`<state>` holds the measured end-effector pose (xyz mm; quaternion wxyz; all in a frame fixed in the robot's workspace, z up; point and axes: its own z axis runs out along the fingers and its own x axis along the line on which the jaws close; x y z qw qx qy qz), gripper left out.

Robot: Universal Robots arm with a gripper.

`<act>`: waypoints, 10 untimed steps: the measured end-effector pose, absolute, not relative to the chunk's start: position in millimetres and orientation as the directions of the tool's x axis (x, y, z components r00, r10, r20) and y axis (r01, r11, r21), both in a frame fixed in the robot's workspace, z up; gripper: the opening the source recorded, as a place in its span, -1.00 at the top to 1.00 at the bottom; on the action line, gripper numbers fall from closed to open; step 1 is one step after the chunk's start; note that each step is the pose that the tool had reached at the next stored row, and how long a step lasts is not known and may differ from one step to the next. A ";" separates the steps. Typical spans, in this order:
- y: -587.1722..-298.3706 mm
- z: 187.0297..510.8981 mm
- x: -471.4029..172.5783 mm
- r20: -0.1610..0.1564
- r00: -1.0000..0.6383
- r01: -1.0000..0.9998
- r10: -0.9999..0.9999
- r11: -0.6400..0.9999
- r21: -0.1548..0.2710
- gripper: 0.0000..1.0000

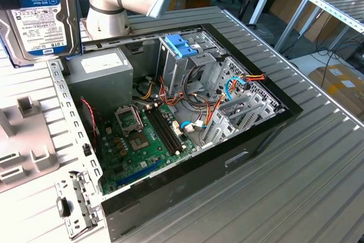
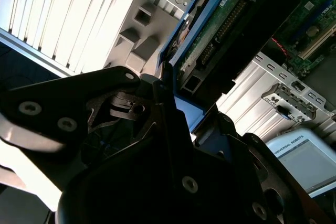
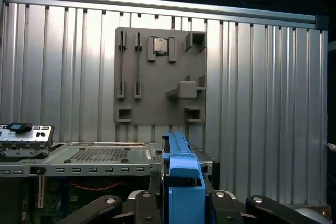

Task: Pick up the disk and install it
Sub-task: 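Pick up the disk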

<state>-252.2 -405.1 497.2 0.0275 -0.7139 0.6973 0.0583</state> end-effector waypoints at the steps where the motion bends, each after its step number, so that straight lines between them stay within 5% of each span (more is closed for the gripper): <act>1: -405.5 497.2 -251.9 -0.122 0.021 -0.999 -0.992 -0.026 0.042 0.26; 10: -408.0 497.2 -250.4 -0.122 0.021 -0.999 -0.992 -0.026 0.042 0.26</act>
